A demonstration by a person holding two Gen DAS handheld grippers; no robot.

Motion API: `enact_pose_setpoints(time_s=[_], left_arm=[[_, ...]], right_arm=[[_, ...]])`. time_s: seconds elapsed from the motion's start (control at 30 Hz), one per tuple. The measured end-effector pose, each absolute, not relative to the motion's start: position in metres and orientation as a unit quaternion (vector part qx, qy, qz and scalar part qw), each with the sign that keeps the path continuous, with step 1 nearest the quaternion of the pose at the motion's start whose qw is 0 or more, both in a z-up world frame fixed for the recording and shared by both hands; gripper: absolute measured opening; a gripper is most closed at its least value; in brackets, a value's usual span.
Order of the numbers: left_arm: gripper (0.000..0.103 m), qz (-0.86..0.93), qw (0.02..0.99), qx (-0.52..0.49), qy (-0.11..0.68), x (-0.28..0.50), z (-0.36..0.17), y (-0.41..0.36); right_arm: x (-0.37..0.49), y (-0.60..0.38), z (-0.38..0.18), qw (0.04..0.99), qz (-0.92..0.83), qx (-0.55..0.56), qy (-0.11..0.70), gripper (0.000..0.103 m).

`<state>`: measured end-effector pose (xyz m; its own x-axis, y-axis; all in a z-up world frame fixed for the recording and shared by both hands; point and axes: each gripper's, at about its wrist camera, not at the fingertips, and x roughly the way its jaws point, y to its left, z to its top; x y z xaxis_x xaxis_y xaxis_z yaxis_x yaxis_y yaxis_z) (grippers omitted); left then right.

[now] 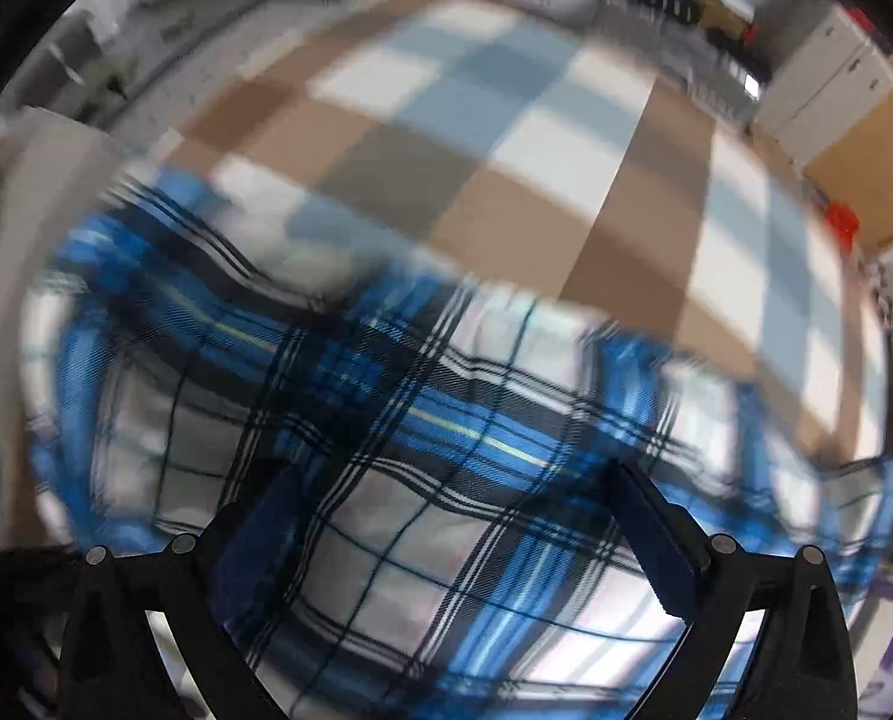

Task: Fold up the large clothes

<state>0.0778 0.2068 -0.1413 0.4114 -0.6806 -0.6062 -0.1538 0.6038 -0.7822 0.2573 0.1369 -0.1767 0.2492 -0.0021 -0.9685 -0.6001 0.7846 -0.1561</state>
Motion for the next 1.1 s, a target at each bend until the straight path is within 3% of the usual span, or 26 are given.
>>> enact_pose_setpoints(time_s=[0.23,0.37,0.43,0.57,0.73,0.97,1.1], left_arm=[[0.056,-0.178,0.737,-0.387,0.524,0.088,-0.137,0.196],[0.056,-0.172,0.731,-0.395,0.530,0.090,-0.137,0.197],[0.056,-0.175,0.727,-0.404,0.526,0.088,-0.140,0.199],[0.056,-0.183,0.725,-0.418,0.515,0.080,-0.143,0.208],[0.056,-0.181,0.734,-0.404,0.514,0.071,-0.140,0.213],[0.056,-0.179,0.740,-0.395,0.515,0.073,-0.136,0.207],[0.056,-0.180,0.723,-0.426,0.514,0.067,-0.144,0.220]], right_arm=[[0.263,0.130,-0.170,0.742,0.201,-0.226,0.599,0.100],[0.255,0.130,-0.112,0.760,0.303,-0.075,0.569,0.101],[0.251,0.139,-0.104,0.749,0.331,-0.050,0.572,0.102],[0.259,0.160,-0.130,0.683,0.319,0.005,0.657,0.102],[0.269,0.163,-0.166,0.647,0.307,0.070,0.695,0.103],[0.281,0.142,-0.182,0.634,0.307,0.157,0.693,0.103],[0.270,0.134,-0.160,0.649,0.334,0.145,0.668,0.103]])
